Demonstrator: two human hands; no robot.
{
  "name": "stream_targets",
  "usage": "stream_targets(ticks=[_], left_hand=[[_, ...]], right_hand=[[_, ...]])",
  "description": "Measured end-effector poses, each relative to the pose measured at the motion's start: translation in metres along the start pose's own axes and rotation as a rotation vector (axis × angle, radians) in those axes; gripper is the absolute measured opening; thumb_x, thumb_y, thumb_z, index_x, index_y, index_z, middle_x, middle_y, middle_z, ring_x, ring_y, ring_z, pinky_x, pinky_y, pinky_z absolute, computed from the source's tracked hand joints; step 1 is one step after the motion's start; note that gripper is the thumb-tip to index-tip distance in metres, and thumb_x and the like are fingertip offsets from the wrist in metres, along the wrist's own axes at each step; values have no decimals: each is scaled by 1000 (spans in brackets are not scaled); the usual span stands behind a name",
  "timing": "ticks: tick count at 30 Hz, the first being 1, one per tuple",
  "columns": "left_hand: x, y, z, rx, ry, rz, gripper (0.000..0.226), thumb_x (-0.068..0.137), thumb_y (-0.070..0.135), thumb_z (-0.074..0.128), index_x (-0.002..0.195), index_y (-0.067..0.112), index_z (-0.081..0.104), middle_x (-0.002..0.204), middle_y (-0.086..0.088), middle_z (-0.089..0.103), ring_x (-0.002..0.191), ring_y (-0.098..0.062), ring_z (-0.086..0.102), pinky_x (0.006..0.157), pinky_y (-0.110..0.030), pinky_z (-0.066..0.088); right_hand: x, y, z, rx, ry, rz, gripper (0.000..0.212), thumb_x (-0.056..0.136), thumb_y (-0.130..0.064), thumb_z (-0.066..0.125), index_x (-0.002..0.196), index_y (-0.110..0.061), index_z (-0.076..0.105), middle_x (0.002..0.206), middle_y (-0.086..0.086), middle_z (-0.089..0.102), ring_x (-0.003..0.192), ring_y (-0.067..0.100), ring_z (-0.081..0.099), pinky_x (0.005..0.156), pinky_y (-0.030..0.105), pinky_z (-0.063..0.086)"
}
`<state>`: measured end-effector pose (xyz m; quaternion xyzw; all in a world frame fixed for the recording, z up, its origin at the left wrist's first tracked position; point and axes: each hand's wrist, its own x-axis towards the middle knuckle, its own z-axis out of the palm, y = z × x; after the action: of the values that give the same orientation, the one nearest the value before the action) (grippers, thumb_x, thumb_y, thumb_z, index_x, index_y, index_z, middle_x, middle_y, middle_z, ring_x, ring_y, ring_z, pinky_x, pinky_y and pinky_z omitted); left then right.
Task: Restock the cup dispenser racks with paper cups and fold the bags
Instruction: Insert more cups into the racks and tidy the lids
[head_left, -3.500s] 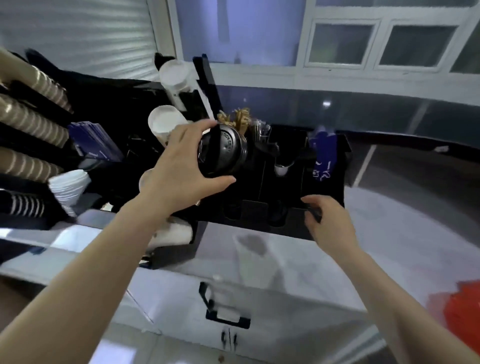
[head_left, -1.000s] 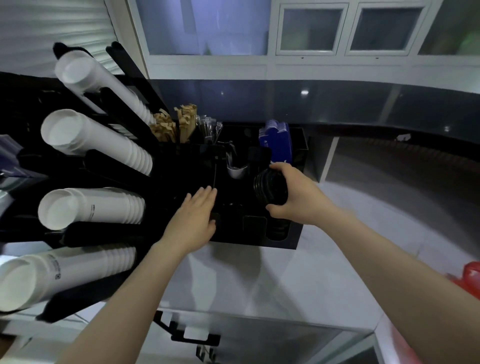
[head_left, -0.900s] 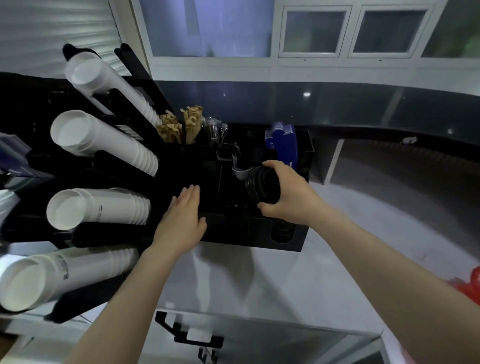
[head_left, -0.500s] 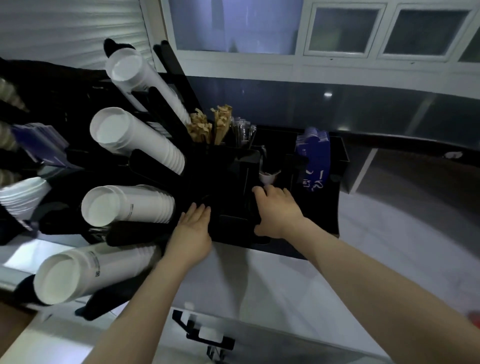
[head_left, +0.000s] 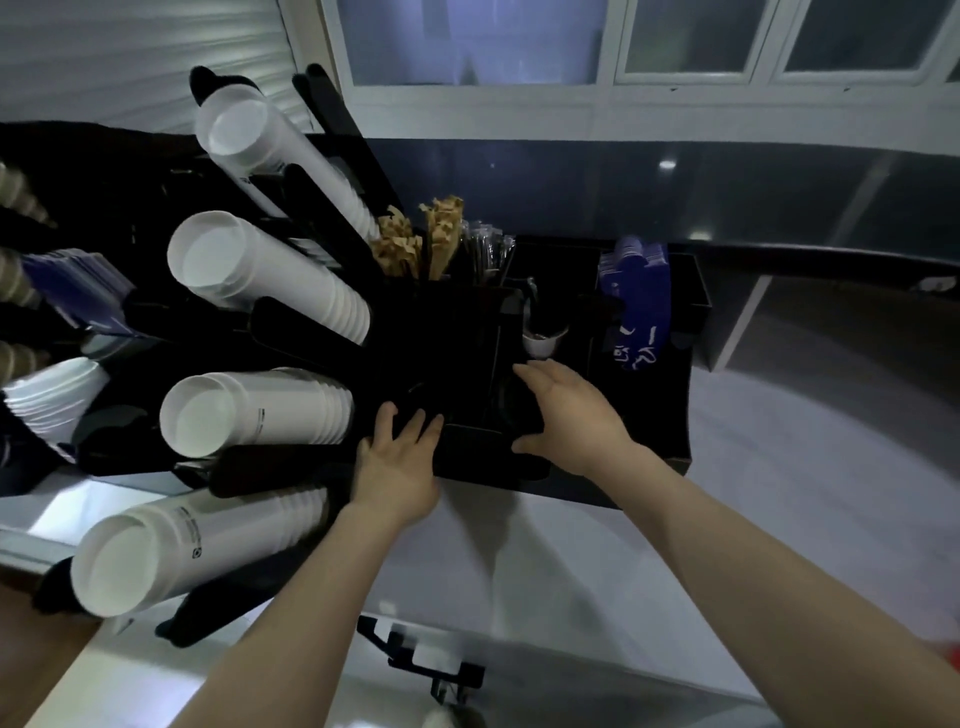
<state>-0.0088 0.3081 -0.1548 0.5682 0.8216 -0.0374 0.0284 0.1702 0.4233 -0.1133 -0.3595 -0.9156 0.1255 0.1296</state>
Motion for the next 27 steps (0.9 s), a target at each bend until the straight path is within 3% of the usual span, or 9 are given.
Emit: stream_targets(ticks=[4, 7, 9, 13, 19, 21, 24, 27], left_hand=[[2, -1, 4, 15, 18, 2, 76, 86, 30, 52, 151, 28, 12, 158, 5, 13, 141, -33, -1, 103, -44, 33], [5, 1, 6, -2, 13, -14, 76, 85, 27, 51, 151, 29, 13, 158, 6, 13, 141, -33, -3, 103, -44, 32], [6, 3, 7, -15, 0, -25, 77, 84, 26, 52, 151, 29, 13, 158, 7, 11, 141, -33, -5, 104, -45, 31], [6, 4, 9, -4, -10, -30, 80, 83, 27, 53, 151, 29, 11, 159, 7, 9, 140, -34, -8, 105, -46, 30], [2, 4, 9, 29, -13, -18, 79, 83, 28, 51, 151, 27, 11, 158, 7, 8, 140, -34, -9, 102, -44, 34], [0, 3, 10, 37, -11, -12, 76, 84, 28, 51, 150, 26, 13, 159, 6, 8, 140, -33, -10, 101, -43, 35], [0, 3, 9, 28, -8, -14, 74, 84, 28, 51, 150, 25, 16, 158, 5, 9, 141, -33, -10, 102, -44, 34], [1, 4, 8, 18, -5, -23, 74, 84, 28, 52, 149, 25, 17, 158, 5, 10, 141, -33, -10, 102, -44, 34]], right_hand=[[-21, 7, -19, 341, 291, 105, 89, 72, -38, 79, 145, -21, 31, 145, -2, 37, 132, 11, 33, 106, 19, 25], [-43, 28, -31, 353, 432, 182, 86, 71, -37, 80, 142, -22, 34, 139, -3, 39, 126, 8, 36, 101, 13, 24], [-58, 45, -36, 238, 395, 230, 87, 72, -37, 79, 143, -21, 32, 141, -1, 37, 129, 15, 37, 103, 21, 28], [-69, 65, -35, -15, 132, 237, 93, 72, -38, 78, 147, -19, 27, 149, 0, 32, 132, 22, 37, 104, 32, 35], [-67, 59, -5, -510, -82, 172, 88, 82, -58, 56, 151, -19, 17, 158, 2, 18, 145, 21, 16, 111, 41, 10], [-70, 58, 1, -537, -66, 175, 87, 84, -59, 54, 151, -17, 17, 159, 4, 14, 145, 22, 16, 112, 43, 8], [-78, 58, 3, -520, 52, 139, 69, 84, -50, 56, 143, -20, 37, 149, 2, 36, 133, 21, 36, 107, 40, 14], [-86, 58, 8, -587, -21, 131, 63, 86, -47, 53, 141, -19, 39, 146, 2, 41, 132, 22, 38, 109, 44, 6]])
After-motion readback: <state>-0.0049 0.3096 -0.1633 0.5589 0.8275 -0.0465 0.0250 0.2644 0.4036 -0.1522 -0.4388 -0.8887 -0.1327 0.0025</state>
